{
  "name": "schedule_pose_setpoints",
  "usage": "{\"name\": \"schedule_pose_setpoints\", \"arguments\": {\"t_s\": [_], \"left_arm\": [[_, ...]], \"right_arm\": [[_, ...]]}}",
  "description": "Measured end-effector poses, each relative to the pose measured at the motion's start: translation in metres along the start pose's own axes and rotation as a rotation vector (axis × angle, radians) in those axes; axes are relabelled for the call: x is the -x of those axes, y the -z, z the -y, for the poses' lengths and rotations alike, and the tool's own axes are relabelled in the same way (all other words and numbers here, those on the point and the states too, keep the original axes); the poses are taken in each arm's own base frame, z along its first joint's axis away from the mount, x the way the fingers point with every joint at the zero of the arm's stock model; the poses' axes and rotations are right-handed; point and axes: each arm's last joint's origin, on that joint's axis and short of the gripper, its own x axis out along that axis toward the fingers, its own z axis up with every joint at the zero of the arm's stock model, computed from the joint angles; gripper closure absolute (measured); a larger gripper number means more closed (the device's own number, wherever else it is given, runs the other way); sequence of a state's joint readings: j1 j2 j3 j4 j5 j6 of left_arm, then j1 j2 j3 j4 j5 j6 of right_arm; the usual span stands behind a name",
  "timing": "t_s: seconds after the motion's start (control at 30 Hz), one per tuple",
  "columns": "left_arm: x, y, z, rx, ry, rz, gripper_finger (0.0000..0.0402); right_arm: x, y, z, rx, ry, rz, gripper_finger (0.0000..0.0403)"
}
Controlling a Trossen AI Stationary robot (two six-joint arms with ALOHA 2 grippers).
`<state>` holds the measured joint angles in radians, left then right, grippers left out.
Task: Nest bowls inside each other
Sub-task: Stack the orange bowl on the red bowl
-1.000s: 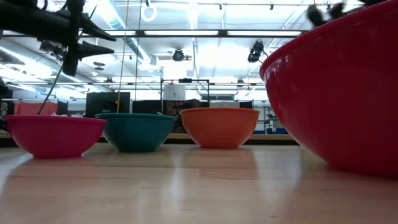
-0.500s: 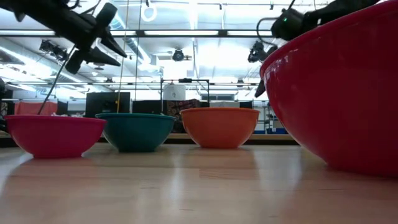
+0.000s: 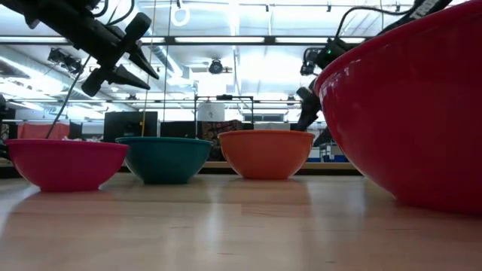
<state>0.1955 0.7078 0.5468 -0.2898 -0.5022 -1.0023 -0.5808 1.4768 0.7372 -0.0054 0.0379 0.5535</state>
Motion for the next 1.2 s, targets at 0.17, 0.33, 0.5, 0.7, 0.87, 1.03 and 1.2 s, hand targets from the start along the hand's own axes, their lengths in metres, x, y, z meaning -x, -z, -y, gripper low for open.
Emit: {"name": "schedule_pose_setpoints", "arguments": {"t_s": [0.17, 0.33, 0.5, 0.7, 0.87, 1.03, 1.2], "left_arm": [[0.0, 0.0, 0.0, 0.002, 0.003, -0.001, 0.026], [0.0, 0.0, 0.0, 0.008, 0.004, -0.001, 0.026], [0.0, 0.0, 0.0, 0.008, 0.004, -0.002, 0.026], [0.0, 0.0, 0.001, 0.012, 0.011, 0.002, 0.026], [0.0, -0.001, 0.002, 0.017, 0.017, 0.006, 0.026], [0.0, -0.001, 0.002, 0.015, 0.017, 0.005, 0.026], [0.0, -0.001, 0.002, 0.015, 0.016, 0.005, 0.026]], "right_arm": [[-0.018, 0.007, 0.004, -0.01, 0.021, -0.03, 0.0109], [-0.028, 0.014, 0.007, -0.019, 0.04, -0.068, 0.0161], [-0.029, 0.013, 0.006, -0.019, 0.048, -0.054, 0.0213], [-0.027, 0.012, 0.006, -0.074, 0.051, -0.04, 0.0265], [-0.028, 0.012, 0.006, -0.096, 0.054, -0.039, 0.0302], [-0.027, 0.01, 0.008, -0.103, 0.046, -0.043, 0.0341], [-0.021, 0.002, 0.015, -0.109, -0.02, -0.062, 0.0378]]}}
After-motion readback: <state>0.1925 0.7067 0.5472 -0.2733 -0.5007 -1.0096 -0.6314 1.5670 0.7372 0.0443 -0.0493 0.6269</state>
